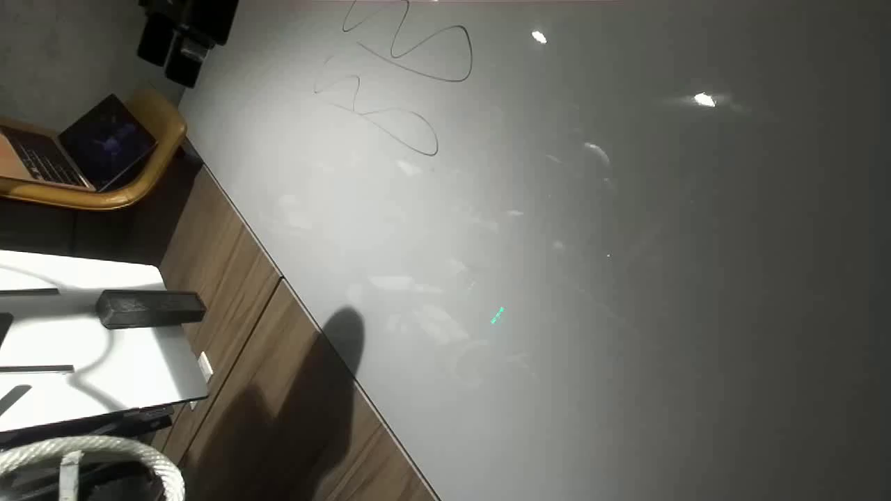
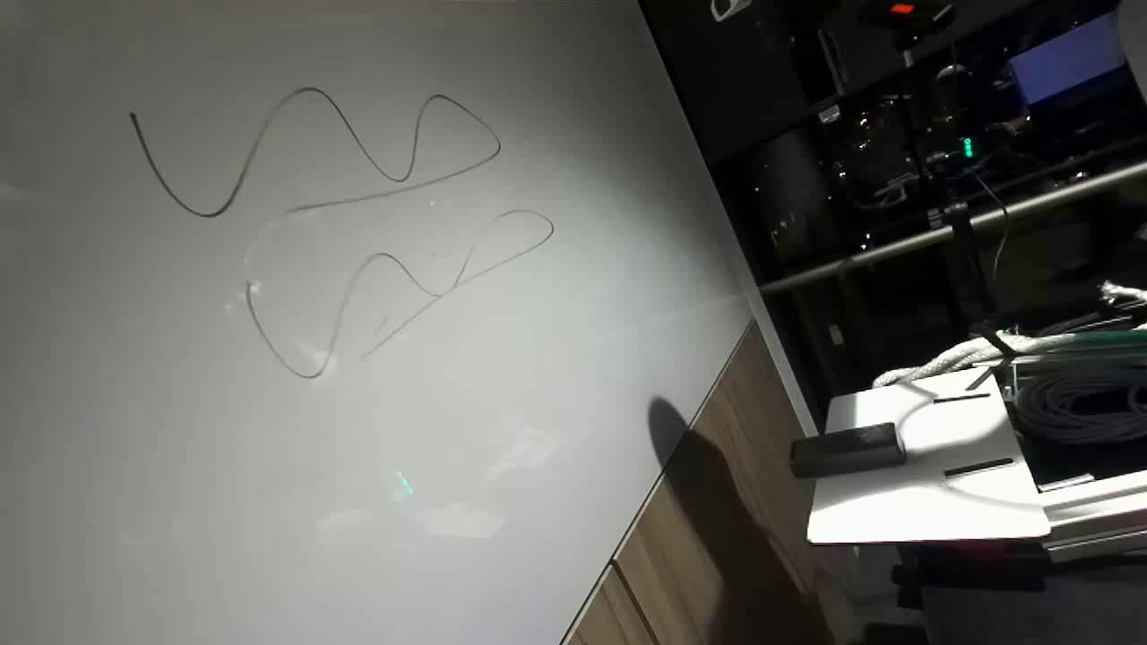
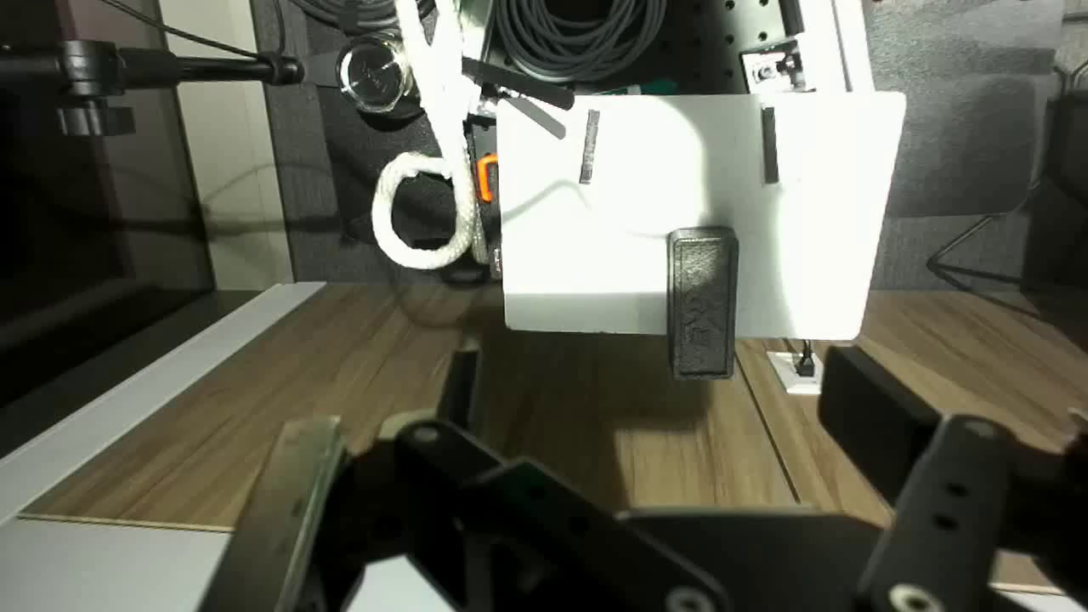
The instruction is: Use the eraser to wipe the whiteboard.
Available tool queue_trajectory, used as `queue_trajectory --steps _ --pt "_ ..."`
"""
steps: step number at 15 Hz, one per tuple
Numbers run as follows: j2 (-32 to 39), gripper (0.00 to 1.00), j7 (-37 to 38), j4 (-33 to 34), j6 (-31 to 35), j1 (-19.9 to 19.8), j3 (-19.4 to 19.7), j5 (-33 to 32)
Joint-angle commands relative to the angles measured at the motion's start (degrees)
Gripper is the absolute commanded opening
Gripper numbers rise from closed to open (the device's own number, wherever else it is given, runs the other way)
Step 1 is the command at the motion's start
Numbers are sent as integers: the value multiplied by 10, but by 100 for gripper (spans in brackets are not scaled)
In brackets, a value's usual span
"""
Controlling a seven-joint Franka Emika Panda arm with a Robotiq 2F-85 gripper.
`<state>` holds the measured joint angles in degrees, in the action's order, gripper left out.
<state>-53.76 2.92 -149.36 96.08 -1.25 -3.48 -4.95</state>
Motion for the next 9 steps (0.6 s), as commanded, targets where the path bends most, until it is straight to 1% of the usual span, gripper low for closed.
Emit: queue_trajectory --steps 1,5,7,9 --pt "1 100 3 1 -1 5 3 -3" --pt "1 100 3 1 -1 5 3 -3" --pt "11 100 18 -2 15 15 -14 7" --pt "27 100 27 -7 46 29 -35 14"
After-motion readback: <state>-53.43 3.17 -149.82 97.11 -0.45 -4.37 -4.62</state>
